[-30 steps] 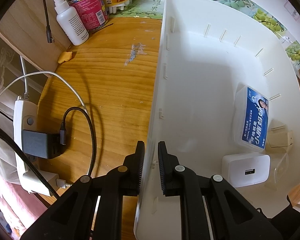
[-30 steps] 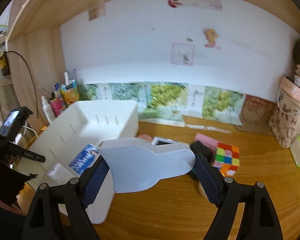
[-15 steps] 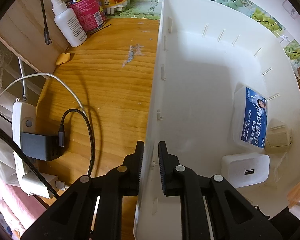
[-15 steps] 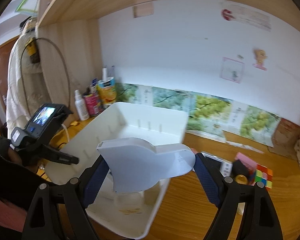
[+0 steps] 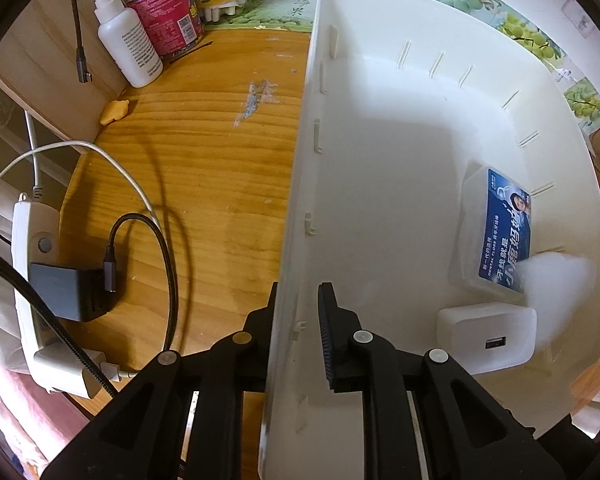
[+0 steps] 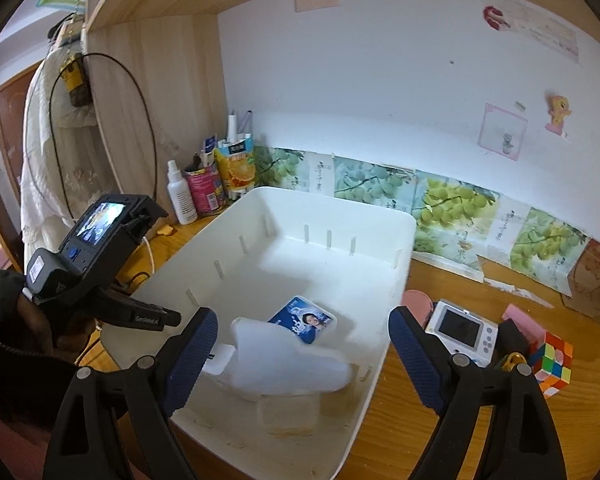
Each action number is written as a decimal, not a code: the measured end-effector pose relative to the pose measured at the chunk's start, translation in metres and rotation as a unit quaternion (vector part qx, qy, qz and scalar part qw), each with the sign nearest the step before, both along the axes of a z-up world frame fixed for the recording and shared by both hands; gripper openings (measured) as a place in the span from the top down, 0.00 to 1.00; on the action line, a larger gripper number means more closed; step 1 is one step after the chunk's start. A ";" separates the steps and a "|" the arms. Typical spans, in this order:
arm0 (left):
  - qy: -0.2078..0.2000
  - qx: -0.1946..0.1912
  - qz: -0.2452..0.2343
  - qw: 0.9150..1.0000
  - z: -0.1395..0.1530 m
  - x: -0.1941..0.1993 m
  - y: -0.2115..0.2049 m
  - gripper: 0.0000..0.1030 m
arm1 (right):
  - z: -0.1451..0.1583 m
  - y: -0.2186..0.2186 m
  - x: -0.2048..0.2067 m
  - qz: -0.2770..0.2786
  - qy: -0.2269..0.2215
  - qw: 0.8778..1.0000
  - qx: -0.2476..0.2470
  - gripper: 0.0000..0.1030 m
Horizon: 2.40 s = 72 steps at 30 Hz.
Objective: Organize rigid objects
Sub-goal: 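Carry the white cutout into the tray and open the right gripper, then move the right gripper to the round beige zip pouch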
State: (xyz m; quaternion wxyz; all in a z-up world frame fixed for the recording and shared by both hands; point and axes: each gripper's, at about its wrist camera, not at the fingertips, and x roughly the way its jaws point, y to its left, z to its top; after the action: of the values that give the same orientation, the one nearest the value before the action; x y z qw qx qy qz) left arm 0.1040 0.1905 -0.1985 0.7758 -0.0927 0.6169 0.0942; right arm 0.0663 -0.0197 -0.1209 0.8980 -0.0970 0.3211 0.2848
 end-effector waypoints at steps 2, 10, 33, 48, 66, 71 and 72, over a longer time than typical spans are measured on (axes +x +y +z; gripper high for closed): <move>0.001 0.003 0.000 1.000 0.001 0.000 -0.002 0.83 | -0.001 -0.004 0.002 -0.010 0.003 1.000 0.003 0.14; 0.006 0.008 0.003 1.000 0.002 0.002 -0.006 0.83 | -0.002 -0.034 0.011 -0.096 -0.009 0.995 0.019 0.14; 0.010 0.013 -0.005 1.000 0.005 0.008 -0.006 0.83 | -0.042 -0.163 0.038 -0.370 0.031 0.929 0.007 0.14; 0.015 0.016 -0.002 1.000 0.002 0.010 -0.007 0.83 | -0.094 -0.193 0.061 -0.414 0.110 0.904 0.001 0.14; 0.017 0.018 0.005 1.000 0.001 0.011 -0.007 0.83 | -0.114 -0.186 0.080 -0.405 0.135 0.904 -0.025 0.24; 0.017 0.018 0.005 1.000 0.001 0.011 -0.007 0.83 | -0.113 -0.184 0.081 -0.402 0.128 0.906 -0.028 0.33; 0.016 0.017 0.005 1.000 0.001 0.011 -0.007 0.83 | -0.113 -0.184 0.081 -0.401 0.128 0.907 -0.028 0.36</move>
State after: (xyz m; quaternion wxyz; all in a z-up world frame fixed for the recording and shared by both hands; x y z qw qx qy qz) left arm 0.1150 0.1839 -0.1974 0.7667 -0.0810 0.6273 0.1101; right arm 0.1478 -0.2038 -0.2340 0.8845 0.0518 0.4530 -0.0987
